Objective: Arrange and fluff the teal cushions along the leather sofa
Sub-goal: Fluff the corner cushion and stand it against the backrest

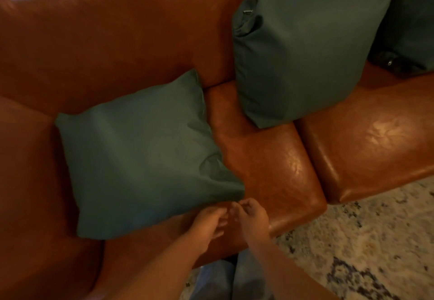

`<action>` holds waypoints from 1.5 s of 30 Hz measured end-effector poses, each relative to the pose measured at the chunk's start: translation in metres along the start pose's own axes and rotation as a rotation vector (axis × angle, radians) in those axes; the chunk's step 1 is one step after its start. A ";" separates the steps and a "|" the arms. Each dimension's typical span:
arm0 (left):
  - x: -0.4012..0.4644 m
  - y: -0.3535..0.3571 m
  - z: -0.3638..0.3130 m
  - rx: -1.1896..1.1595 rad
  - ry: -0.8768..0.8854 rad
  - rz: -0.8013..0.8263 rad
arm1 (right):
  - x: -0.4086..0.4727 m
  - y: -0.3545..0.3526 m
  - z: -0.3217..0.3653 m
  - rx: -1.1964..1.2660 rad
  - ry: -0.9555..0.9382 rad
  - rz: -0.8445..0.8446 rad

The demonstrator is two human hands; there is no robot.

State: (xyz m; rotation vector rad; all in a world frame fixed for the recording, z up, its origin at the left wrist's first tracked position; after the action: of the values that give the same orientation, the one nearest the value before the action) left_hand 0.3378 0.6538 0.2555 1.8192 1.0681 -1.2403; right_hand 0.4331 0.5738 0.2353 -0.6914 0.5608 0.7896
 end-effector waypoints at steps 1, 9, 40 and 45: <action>0.005 0.002 0.000 -0.222 -0.011 0.010 | -0.002 0.000 0.001 -0.092 -0.054 -0.012; 0.013 0.023 0.006 -0.768 0.072 -0.010 | -0.013 -0.001 0.017 -0.302 -0.361 -0.160; 0.002 -0.035 0.022 -0.767 0.081 -0.071 | 0.017 -0.044 0.076 -0.128 -0.300 -0.282; -0.008 -0.144 0.049 -0.883 0.144 -0.350 | 0.023 -0.045 0.095 -0.206 -0.401 -0.354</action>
State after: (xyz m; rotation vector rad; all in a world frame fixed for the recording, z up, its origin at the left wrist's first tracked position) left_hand 0.1885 0.6717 0.2354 1.0670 1.7192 -0.6250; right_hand 0.5008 0.6306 0.2967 -0.7692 -0.0103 0.6329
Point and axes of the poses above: each hand's wrist, its own x-axis towards the middle knuckle, its own y-axis out of the palm, z = x × y, the point moved 3 cm from there along x, towards the middle knuckle, and after that the axes turned 14 degrees about -x, right-handed, at the moved point
